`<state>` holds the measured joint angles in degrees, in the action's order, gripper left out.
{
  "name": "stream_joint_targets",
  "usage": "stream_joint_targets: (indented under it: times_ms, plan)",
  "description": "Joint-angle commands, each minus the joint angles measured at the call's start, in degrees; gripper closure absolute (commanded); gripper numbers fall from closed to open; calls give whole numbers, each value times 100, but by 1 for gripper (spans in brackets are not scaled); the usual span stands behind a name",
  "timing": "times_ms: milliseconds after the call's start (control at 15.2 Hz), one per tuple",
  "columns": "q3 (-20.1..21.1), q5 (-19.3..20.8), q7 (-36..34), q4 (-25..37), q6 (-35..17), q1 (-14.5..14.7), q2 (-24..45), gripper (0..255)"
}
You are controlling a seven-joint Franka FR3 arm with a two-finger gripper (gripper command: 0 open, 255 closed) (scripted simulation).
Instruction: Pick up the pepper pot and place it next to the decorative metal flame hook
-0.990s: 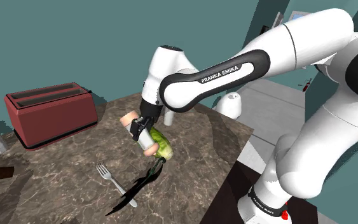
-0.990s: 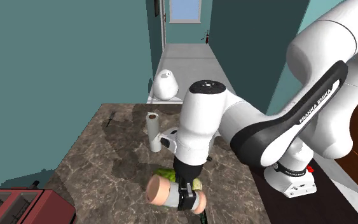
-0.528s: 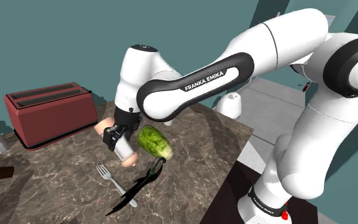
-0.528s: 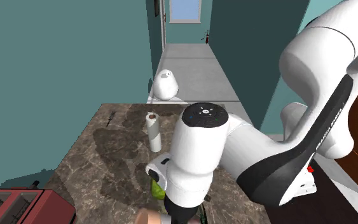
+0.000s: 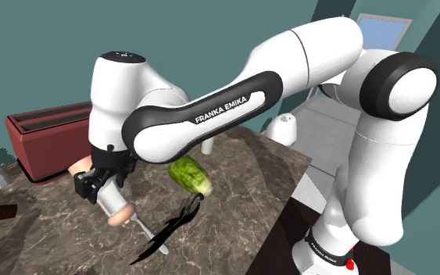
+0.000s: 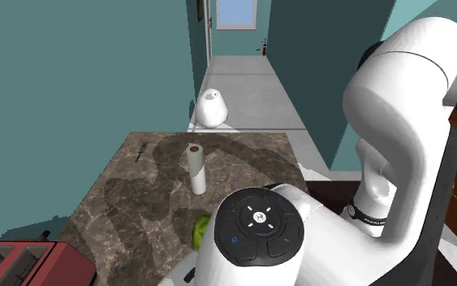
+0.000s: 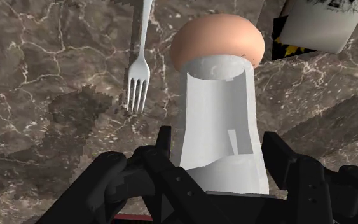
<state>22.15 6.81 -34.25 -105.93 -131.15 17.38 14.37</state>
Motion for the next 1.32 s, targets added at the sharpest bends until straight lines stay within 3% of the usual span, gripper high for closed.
stream_joint_targets:
  times_ms: [0,198,1254]
  plan:
    - [16,218,-307,481,154,224,361,255]
    - [-4,524,-689,1410,493,619,1005,255]
    - [-179,808,-892,894,-496,711,1505,255]
